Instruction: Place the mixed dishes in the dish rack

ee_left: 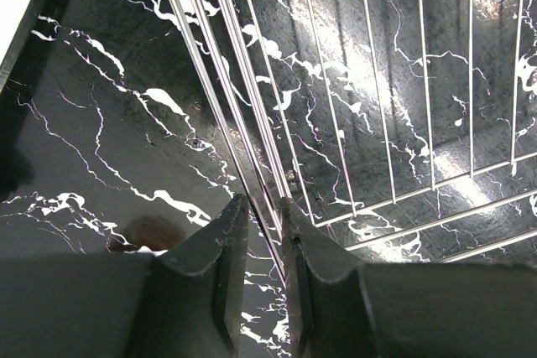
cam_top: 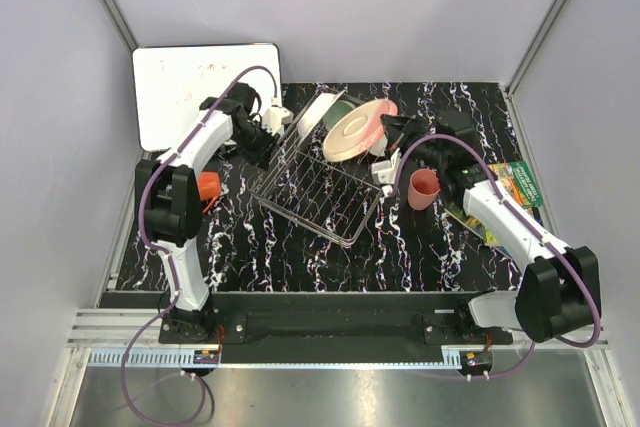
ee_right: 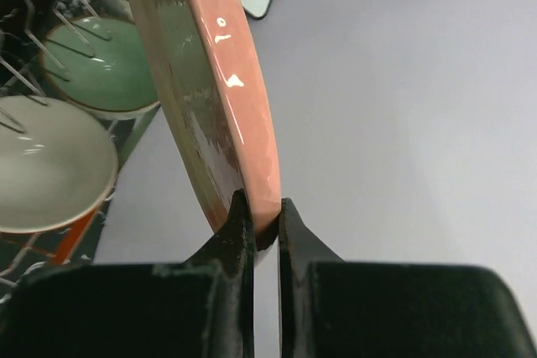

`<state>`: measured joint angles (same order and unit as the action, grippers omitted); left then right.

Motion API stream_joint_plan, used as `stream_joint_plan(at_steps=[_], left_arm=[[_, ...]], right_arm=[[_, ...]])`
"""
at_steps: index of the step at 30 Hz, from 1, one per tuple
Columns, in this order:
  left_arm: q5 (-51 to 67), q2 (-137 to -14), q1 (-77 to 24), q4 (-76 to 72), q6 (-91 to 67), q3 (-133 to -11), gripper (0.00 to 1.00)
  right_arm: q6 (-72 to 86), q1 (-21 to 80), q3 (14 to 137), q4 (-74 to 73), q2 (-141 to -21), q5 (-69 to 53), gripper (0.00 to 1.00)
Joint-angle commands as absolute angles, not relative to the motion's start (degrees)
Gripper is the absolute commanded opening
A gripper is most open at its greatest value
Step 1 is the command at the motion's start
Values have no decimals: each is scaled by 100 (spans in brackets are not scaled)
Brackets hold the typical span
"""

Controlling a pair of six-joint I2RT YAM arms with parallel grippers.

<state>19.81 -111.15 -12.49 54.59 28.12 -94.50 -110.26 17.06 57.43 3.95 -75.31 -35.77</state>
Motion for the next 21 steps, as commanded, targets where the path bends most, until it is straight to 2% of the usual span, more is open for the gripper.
stream_joint_plan(at_steps=[1, 10, 21], left_arm=[[2074, -10881, -1222, 5511, 2839, -9554, 24], [2145, -10855, -1222, 5511, 2672, -9502, 24], [2206, -10854, -1239, 5467, 2619, -9492, 24]], right_arm=[[-10749, 1942, 5581, 1864, -7260, -3183, 0], [-10090, 1934, 5582, 1284, -6611, -2734, 0], [-9747, 1934, 5318, -130, -5950, -2373, 0]])
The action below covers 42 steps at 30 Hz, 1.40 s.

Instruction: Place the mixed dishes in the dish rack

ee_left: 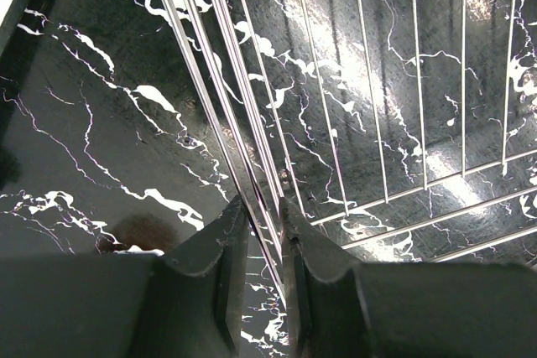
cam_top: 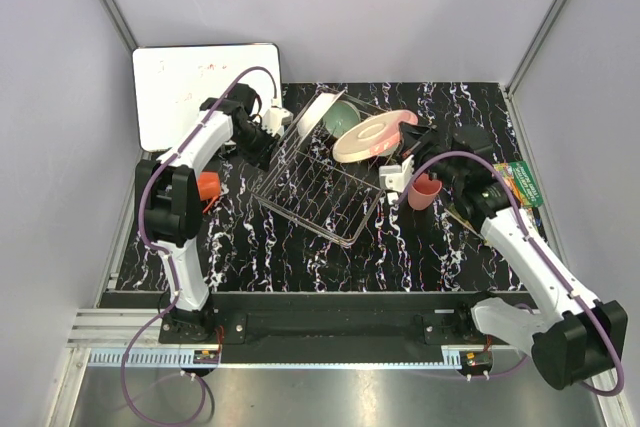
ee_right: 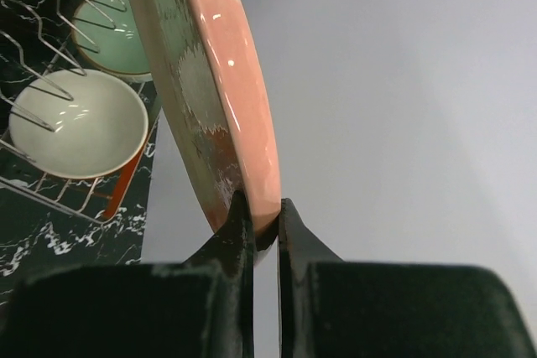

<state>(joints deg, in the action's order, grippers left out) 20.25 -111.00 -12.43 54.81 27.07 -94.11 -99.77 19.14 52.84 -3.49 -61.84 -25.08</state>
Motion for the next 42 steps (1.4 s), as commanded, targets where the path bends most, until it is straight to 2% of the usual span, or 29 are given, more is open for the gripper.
stream_joint_plan(at_steps=[1, 8, 19, 42], left_arm=[[2215, -10863, -1248, 5475, 2610, -9527, 24], [2285, -10925, -1248, 5440, 2584, -9484, 24], [2303, -10907, -1239, 5326, 2584, -9343, 23], [2320, -10907, -1239, 5194, 2540, -9097, 23]], right_arm=[[-9677, 1934, 5256, -149, -5941, -2382, 0], [-9957, 2100, 5098, -299, -6073, -2074, 0], [-11012, 2513, 5220, 562, -6416, -1309, 0], [-12023, 2584, 6407, 668, -7005, -2768, 0]])
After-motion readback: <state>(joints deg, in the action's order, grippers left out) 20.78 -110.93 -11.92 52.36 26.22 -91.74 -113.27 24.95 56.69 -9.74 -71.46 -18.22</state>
